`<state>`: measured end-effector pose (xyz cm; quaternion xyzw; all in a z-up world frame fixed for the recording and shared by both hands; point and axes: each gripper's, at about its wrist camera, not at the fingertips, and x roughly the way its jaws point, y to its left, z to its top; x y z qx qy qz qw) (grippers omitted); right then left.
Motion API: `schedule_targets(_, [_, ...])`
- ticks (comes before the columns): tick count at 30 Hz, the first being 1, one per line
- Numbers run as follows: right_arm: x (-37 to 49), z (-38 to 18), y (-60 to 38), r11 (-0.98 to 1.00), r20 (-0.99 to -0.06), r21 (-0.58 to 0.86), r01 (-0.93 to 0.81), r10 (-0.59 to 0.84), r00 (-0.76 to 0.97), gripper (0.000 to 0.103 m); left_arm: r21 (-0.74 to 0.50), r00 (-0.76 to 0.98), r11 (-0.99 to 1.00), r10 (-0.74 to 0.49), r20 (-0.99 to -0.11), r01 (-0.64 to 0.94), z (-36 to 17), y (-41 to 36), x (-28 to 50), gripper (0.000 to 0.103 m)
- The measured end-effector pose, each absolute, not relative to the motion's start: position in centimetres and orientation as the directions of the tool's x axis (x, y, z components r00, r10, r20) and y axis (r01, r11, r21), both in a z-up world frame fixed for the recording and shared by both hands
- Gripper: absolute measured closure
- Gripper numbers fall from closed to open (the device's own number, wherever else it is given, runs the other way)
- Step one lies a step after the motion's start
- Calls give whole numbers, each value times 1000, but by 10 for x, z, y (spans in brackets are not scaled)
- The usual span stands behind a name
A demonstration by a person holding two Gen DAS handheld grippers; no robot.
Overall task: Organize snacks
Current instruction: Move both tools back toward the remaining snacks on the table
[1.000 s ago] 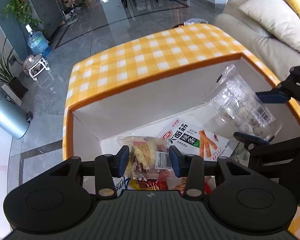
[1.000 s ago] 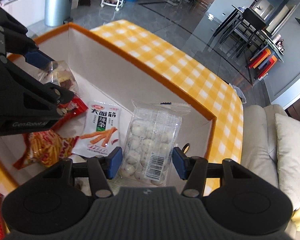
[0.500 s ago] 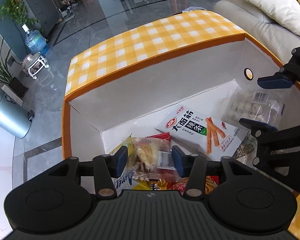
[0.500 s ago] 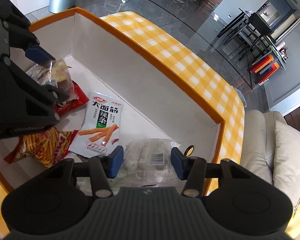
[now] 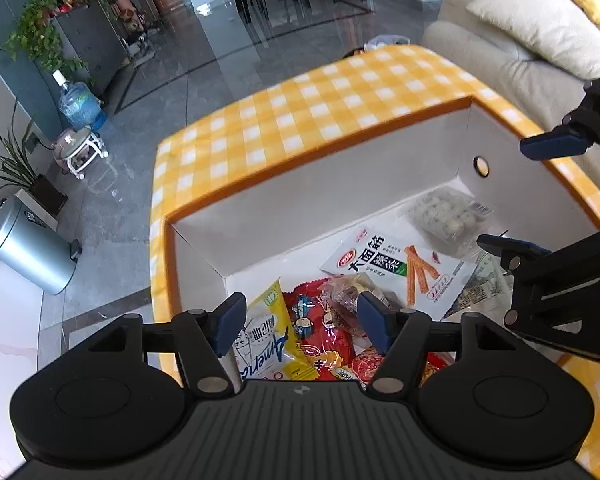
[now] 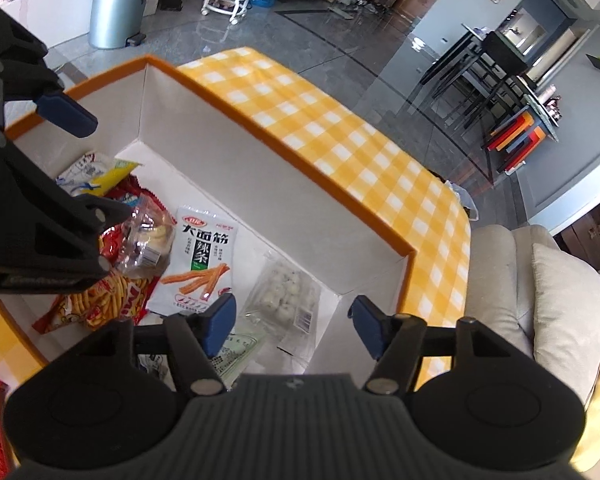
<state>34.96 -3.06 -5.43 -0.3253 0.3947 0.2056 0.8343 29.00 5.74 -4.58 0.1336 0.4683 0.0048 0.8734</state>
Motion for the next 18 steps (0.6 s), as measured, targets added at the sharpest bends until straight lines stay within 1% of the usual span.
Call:
schedule_targets(9, [332, -27, -45, 786, -786, -290, -545, 129, 604, 39, 220, 642, 970, 102, -760, 107, -14, 57, 259, 26])
schedule_targets(18, [287, 8, -65, 840, -745, -189, -509, 214, 631, 39, 171, 722, 981, 52, -690, 93, 21, 51, 213, 26])
